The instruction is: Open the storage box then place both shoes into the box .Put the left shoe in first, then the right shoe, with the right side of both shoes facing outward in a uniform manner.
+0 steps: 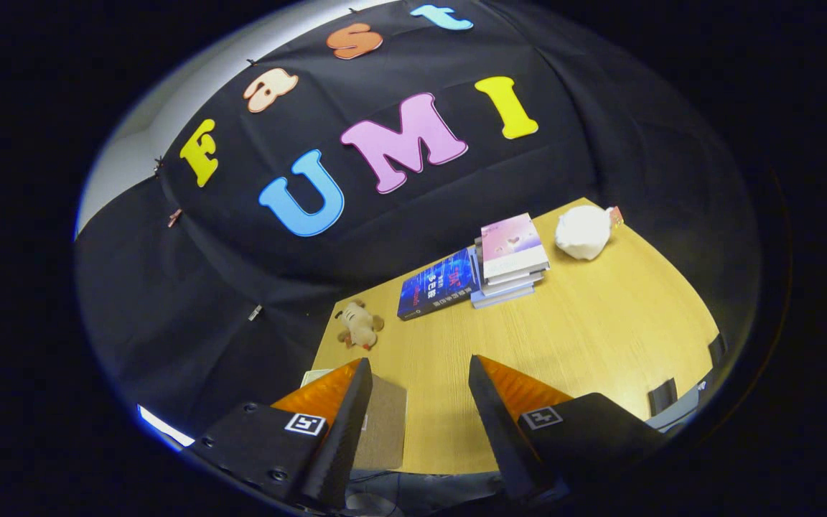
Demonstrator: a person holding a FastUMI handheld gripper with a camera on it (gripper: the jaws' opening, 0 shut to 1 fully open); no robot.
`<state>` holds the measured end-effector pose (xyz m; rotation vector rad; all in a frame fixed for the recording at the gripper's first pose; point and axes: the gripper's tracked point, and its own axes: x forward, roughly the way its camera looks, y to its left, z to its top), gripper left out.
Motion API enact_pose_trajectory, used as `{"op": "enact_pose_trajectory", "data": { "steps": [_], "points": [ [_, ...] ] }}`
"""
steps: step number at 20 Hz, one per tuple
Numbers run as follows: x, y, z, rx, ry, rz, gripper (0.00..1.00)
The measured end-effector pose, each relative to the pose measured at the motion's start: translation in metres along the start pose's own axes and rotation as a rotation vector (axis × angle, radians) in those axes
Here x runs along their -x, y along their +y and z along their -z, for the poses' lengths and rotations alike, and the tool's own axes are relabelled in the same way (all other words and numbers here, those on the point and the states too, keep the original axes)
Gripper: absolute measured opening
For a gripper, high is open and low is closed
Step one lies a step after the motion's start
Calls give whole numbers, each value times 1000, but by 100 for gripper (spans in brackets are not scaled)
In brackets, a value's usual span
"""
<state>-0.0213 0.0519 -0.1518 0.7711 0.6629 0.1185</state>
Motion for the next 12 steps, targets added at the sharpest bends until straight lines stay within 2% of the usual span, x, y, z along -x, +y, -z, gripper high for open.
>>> {"op": "enact_pose_trajectory", "data": {
  "steps": [4, 12],
  "points": [
    [6, 9, -18, 96, -72, -2, 83],
    [16, 13, -32, 164, -126, 10, 84]
  ]
}}
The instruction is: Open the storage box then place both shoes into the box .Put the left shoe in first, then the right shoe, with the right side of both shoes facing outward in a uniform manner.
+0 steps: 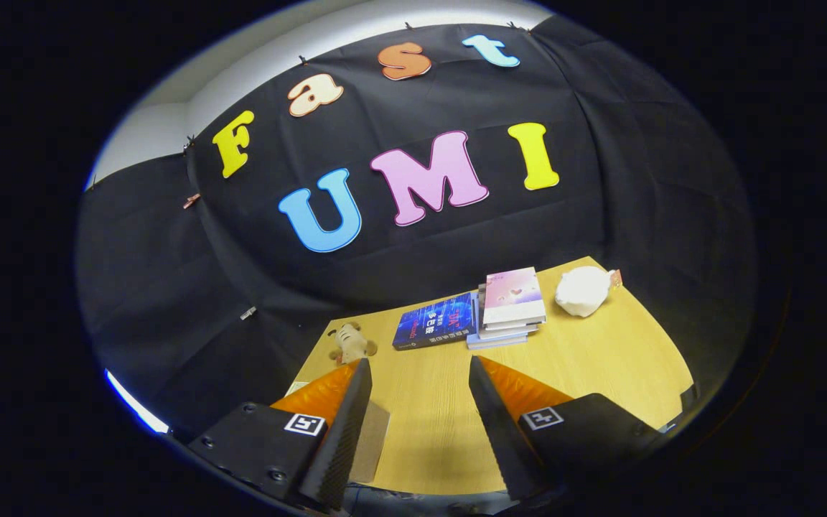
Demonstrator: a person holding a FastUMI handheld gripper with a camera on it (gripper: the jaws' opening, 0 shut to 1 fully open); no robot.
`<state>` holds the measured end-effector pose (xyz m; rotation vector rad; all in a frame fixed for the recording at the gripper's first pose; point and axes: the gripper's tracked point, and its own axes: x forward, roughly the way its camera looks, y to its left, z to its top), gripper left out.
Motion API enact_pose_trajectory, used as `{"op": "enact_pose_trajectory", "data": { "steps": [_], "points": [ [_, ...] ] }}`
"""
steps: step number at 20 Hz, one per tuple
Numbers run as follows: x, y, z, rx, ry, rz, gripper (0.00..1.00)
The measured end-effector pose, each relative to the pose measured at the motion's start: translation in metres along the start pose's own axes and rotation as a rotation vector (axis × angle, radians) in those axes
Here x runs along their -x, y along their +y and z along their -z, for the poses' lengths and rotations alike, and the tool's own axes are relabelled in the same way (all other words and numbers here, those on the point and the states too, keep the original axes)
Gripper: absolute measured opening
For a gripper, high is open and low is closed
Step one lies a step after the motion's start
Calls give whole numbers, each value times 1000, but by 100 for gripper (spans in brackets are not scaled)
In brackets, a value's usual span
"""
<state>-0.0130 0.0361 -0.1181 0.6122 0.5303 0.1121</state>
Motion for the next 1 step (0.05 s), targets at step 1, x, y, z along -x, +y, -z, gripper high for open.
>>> {"op": "enact_pose_trajectory", "data": {
  "steps": [1],
  "points": [
    [1, -2, -1, 9, -7, 5, 85]
  ]
}}
